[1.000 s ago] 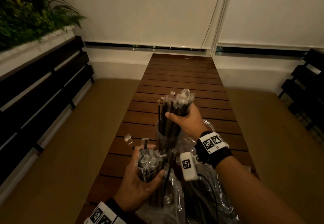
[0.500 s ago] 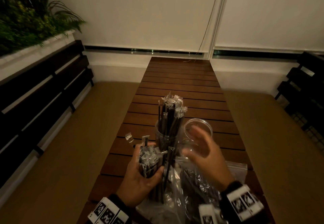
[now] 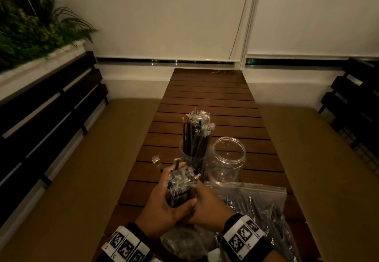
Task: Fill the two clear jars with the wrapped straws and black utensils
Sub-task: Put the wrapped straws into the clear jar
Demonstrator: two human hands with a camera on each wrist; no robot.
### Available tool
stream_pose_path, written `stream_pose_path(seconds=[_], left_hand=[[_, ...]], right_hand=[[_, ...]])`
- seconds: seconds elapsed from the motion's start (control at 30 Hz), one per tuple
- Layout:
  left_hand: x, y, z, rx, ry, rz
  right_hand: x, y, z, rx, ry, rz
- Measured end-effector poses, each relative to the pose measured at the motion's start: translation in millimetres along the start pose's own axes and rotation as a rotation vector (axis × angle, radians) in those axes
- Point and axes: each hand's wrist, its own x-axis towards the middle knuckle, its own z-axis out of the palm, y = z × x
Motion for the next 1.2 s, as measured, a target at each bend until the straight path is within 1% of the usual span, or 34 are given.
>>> stream_pose_path(seconds=[0.07, 0.17, 0.3, 0.4, 0.47, 0.63, 0.73, 0.87, 0.97, 1.03, 1.1, 1.13, 1.2], left_hand=[[-2, 1, -1, -0.01, -0.022, 0.002], [-4, 3, 0, -0.023, -0.044, 0.009], [-6, 7, 2, 0.006, -0.066, 0.038], [-7, 9, 3, 0.065, -0.063, 0.086], [-9, 10, 3, 0.064, -0.052, 0.101], [-17, 12, 3, 0.019, -0.005, 0.064], [-16, 9, 4, 0.024, 0.065, 0.098], [-16, 10, 9, -0.012, 0.091, 0.108], [-19, 6, 11, 0.018, 0.176, 0.157], [-19, 0, 12, -0.026, 0.259, 0.188], [-17, -6, 14, -0.041, 0.298, 0.186], [-15, -6, 15, -0.035, 0.3, 0.159], [-12, -4, 15, -0.011, 0.265, 0.092]], right_hand=[[2, 5, 1, 0.021, 0.006, -0.006], [2, 10, 2, 0.065, 0.004, 0.028], [3, 11, 4, 0.063, 0.02, 0.016], [2, 14, 4, 0.079, 0.047, 0.024], [1, 15, 3, 0.097, 0.044, 0.028], [-3, 16, 3, 0.115, 0.029, 0.015], [1, 15, 6, 0.091, 0.031, -0.008], [4, 13, 9, 0.126, 0.09, -0.006], [1, 13, 9, 0.174, 0.127, -0.018], [-1, 11, 5, 0.224, 0.148, -0.012], [-2, 9, 1, 0.206, 0.113, 0.014], [-2, 8, 1, 0.17, 0.086, 0.027], [-3, 9, 1, 0.095, 0.038, 0.054]])
